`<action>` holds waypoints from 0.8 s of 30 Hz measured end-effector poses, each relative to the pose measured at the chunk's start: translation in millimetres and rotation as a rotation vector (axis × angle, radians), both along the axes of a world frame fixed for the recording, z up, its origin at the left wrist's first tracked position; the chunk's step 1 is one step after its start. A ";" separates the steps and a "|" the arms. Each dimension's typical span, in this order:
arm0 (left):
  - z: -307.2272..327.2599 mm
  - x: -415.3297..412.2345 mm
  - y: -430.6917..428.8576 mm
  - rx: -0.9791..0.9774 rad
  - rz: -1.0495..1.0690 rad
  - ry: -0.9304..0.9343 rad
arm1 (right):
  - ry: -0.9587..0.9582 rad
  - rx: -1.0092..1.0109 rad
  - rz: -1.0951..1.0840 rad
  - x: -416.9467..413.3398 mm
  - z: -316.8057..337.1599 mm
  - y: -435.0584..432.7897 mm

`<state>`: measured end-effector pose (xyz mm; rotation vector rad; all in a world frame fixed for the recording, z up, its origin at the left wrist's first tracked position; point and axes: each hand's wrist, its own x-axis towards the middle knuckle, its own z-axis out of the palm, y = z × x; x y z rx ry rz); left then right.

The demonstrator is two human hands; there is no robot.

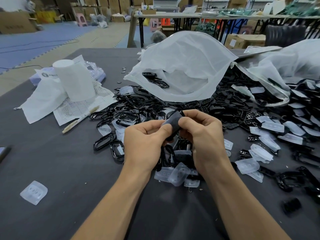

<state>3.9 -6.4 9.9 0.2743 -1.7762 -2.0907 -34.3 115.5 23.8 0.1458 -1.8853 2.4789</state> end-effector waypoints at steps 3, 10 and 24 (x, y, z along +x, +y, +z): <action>-0.8 -0.2 1.2 -0.012 -0.008 -0.012 | -0.005 0.013 0.008 -1.1 2.0 2.0; -0.4 1.2 0.4 -0.065 -0.062 0.008 | 0.023 0.058 -0.010 -2.1 1.1 3.8; -2.8 -0.7 -0.3 -0.035 -0.059 -0.044 | -0.009 0.059 0.017 -1.4 1.2 4.0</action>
